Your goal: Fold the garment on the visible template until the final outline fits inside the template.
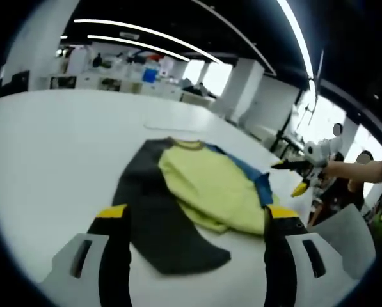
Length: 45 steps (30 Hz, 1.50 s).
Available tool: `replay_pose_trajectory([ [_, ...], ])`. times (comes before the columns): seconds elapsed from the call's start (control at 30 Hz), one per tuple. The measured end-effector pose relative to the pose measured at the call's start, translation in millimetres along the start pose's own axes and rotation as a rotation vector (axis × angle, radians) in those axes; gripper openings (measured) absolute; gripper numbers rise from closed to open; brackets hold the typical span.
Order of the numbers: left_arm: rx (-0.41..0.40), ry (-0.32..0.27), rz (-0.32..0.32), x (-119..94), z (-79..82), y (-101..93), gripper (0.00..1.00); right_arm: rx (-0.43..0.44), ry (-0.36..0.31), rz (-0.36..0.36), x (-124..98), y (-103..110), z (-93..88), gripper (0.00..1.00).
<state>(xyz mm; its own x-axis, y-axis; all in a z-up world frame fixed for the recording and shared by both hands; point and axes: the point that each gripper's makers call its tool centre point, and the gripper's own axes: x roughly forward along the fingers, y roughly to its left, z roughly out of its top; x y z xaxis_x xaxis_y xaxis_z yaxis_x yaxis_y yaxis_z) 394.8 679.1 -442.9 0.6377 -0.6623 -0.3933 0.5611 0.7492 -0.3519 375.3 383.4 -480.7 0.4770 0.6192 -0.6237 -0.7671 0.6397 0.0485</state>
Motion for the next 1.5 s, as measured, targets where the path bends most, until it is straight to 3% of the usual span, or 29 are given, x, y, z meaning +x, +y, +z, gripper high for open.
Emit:
replay_pose_trajectory([
  [0.13, 0.000, 0.001, -0.004, 0.4, -0.7, -1.1, 0.82, -0.029, 0.009, 0.008, 0.8, 8.0, 0.0, 0.89],
  [0.63, -0.015, -0.003, 0.002, -3.3, -3.9, 0.9, 0.82, -0.247, 0.079, 0.049, 15.3, 33.6, 3.2, 0.52],
  [0.93, -0.023, -0.002, 0.006, -5.0, -5.4, 2.7, 0.82, -0.344, 0.136, 0.077, 34.9, 45.1, -2.2, 0.44],
  [1.0, -0.025, -0.002, 0.006, -5.3, -5.5, 2.6, 0.82, -0.417, 0.160, 0.068, 38.1, 43.0, -5.4, 0.42],
  [1.13, -0.028, -0.002, 0.009, -5.8, -6.3, 3.6, 0.82, -0.430, 0.171, 0.076, 44.8, 47.8, -9.1, 0.39],
  [1.17, -0.030, -0.002, 0.009, -6.0, -6.4, 3.6, 0.82, -0.478, 0.185, 0.070, 46.3, 46.1, -10.4, 0.38],
  [1.5, -0.043, -0.006, 0.007, -5.4, -7.2, 3.7, 0.82, -0.527, 0.205, 0.049, 53.0, 42.1, -13.2, 0.30],
])
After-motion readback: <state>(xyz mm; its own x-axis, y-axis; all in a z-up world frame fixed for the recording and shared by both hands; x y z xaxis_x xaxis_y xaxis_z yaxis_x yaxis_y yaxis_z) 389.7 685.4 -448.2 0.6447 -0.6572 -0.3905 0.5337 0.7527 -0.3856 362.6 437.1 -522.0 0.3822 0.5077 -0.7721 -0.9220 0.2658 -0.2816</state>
